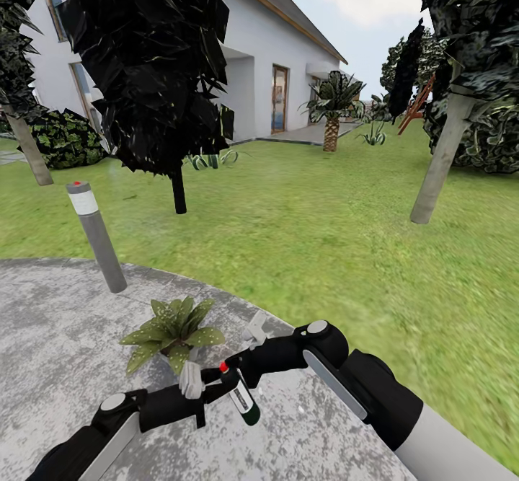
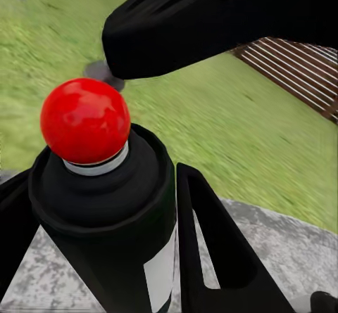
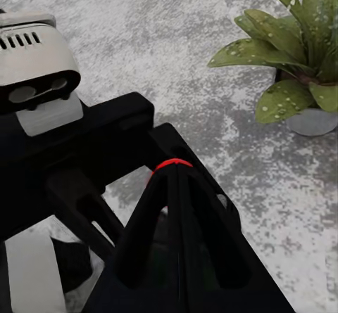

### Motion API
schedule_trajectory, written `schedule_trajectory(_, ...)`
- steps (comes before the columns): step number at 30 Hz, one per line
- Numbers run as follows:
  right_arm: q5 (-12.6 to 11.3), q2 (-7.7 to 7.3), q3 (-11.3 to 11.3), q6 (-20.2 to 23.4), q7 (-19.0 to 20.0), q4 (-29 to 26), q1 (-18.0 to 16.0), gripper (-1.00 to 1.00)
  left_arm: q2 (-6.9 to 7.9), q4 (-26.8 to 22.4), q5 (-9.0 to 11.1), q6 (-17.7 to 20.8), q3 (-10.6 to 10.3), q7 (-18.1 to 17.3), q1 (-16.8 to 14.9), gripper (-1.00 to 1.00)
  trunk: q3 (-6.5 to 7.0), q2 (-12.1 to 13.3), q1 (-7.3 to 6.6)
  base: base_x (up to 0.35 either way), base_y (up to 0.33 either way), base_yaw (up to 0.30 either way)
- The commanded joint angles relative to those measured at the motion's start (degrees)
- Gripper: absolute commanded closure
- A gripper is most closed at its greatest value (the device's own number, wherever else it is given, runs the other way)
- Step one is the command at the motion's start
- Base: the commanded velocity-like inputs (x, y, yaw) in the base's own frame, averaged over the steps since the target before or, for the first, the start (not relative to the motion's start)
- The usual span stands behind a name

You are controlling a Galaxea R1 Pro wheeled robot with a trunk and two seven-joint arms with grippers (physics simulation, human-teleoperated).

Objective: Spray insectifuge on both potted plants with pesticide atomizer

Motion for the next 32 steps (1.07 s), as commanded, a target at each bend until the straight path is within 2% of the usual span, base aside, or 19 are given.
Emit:
schedule_trajectory(1, 0.0, 0.0, -0.03, 0.0, -0.01, -0.03, 0.0, 1.0, 0.0, 0.18, 0.08, 0.0, 0.02, 0.06, 0.0, 1.0, 0.0, 0.0, 0.0, 0.0, 0.0, 0.0)
schedule_trajectory(3, 0.05, 0.0, -0.48, -0.02, -0.18, 0.03, 0.0, 1.0, 0.37, 1.66, 0.07, -0.48, 0.12, 0.22, 0.02, 1.0, 0.0, 0.0, 0.0, 0.0, 0.0, 0.0)
schedule_trajectory(4, 0.02, -0.03, -0.77, -0.18, -0.3, 0.04, 0.0, 1.0, 0.76, 4.73, 0.02, -1.57, 0.07, 0.27, 0.49, 1.0, 0.0, 0.0, 0.0, 0.0, 0.0, 0.0)
schedule_trajectory(5, 0.05, -0.2, -1.02, -0.46, -1.42, 0.03, 0.0, 1.0, 1.35, 12.03, 0.13, -7.18, 0.14, -0.08, 1.2, 1.0, 0.0, 0.0, 0.0, 0.0, 0.0, 0.0)
schedule_trajectory(6, 0.03, -0.29, -1.09, -0.53, -3.18, 0.03, 0.0, 1.0, 1.6, 15.65, 0.29, -10.35, 0.57, -0.25, 1.39, 1.0, 0.0, 0.0, 0.0, 0.0, 0.0, 0.0)
schedule_trajectory(7, -0.04, -0.38, -1.23, -0.58, -7.65, 0.04, 0.0, 1.0, 1.81, 18.56, 0.41, -12.32, 2.32, -0.07, 1.5, 1.0, 0.0, 0.0, 0.0, 0.0, 0.0, 0.0)
schedule_trajectory(9, -0.15, -0.37, -1.86, -0.61, -15.66, 0.07, 0.0, 1.0, 1.9, 20.63, 0.54, -13.17, 4.94, 0.09, 1.56, 1.0, 0.0, 0.0, 0.0, 0.0, 0.0, 0.0)
schedule_trajectory(10, -0.25, -0.41, -2.38, -0.66, -19.74, 0.08, 0.0, -1.0, 1.92, 21.59, 0.57, -13.33, 5.6, 0.29, 1.57, 1.0, 0.0, 0.0, 0.0, 0.0, 0.0, 0.0)
schedule_trajectory(12, -0.41, -0.98, -4.79, -1.33, -23.39, 0.2, 0.34, -1.0, 1.76, 22.87, 0.48, -13.43, 5.95, 2.08, 1.58, 1.0, 0.0, 0.0, 0.0, 0.0, 0.0, 0.0)
schedule_trajectory(13, -0.53, -2.1, -8.0, -2.14, -24.64, 0.71, 0.94, -1.0, 1.79, 23.2, 0.4, -13.65, 6.02, 4.98, 1.64, 1.0, 0.0, 0.0, 0.0, 0.0, 0.0, 0.0)
schedule_trajectory(14, -0.58, -2.75, -12.97, -2.34, -26.15, 1.17, 1.43, -1.0, 1.76, 23.33, 0.26, -13.81, 6.0, 7.23, 1.71, 1.0, 0.0, 0.0, 0.0, 0.0, 0.0, 0.0)
schedule_trajectory(16, -0.32, -4.07, -21.92, -2.44, -27.95, 1.88, 4.44, -1.0, 1.56, 23.39, 0.44, -13.93, 5.95, 8.39, 1.74, 1.0, 0.0, 0.0, 0.0, 0.0, 0.0, 0.0)
schedule_trajectory(17, -0.15, -5.1, -25.35, -2.62, -28.28, 1.95, 6.73, -1.0, 1.47, 23.41, 0.29, -13.98, 5.91, 8.74, 1.75, 1.0, 0.0, 0.0, 0.0, 0.0, 0.0, 0.0)
schedule_trajectory(18, -0.11, -7.01, -28.29, -2.94, -28.46, 2.1, 9.45, -1.0, 1.35, 23.43, 0.32, -13.96, 5.86, 8.93, 1.75, 1.0, 0.0, 0.0, 0.0, 0.0, 0.0, 0.0)
schedule_trajectory(19, -0.13, -9.76, -31.02, -4.01, -28.53, 2.39, 12.23, -1.0, 1.3, 23.69, 0.41, -13.96, 5.88, 9.05, 1.76, 1.0, 0.0, 0.0, 0.0, 0.0, 0.0, 0.0)
schedule_trajectory(20, -0.19, -11.73, -32.31, -5.68, -28.55, 3.5, 14.57, -1.0, 1.33, 24.21, 0.45, -14.01, 5.89, 9.05, 1.76, 1.0, 0.0, 0.0, 0.0, 0.0, 0.0, 0.0)
schedule_trajectory(23, -0.24, -13.09, -33.55, -9.07, -28.78, 10.02, 17.47, -1.0, 1.31, 24.94, 0.34, -14.06, 5.88, 8.96, 1.76, 1.0, 0.0, 0.0, 0.0, 0.0, 0.0, 0.0)
schedule_trajectory(28, -0.26, -11.88, -31.06, -6.48, -28.74, 11.91, 18.17, -1.0, 1.36, 25.08, 0.49, -14.07, 5.85, 8.63, 1.76, 1.0, 0.0, 0.0, 0.0, 0.0, 0.0, 0.0)
schedule_trajectory(32, -0.17, -11.97, -30.78, -6.38, -28.75, 11.95, 18.19, -1.0, 1.2, 25.09, 0.33, -14.07, 5.81, 8.67, 1.76, 1.0, 0.0, 0.0, 0.0, 0.0, 0.0, 0.0)
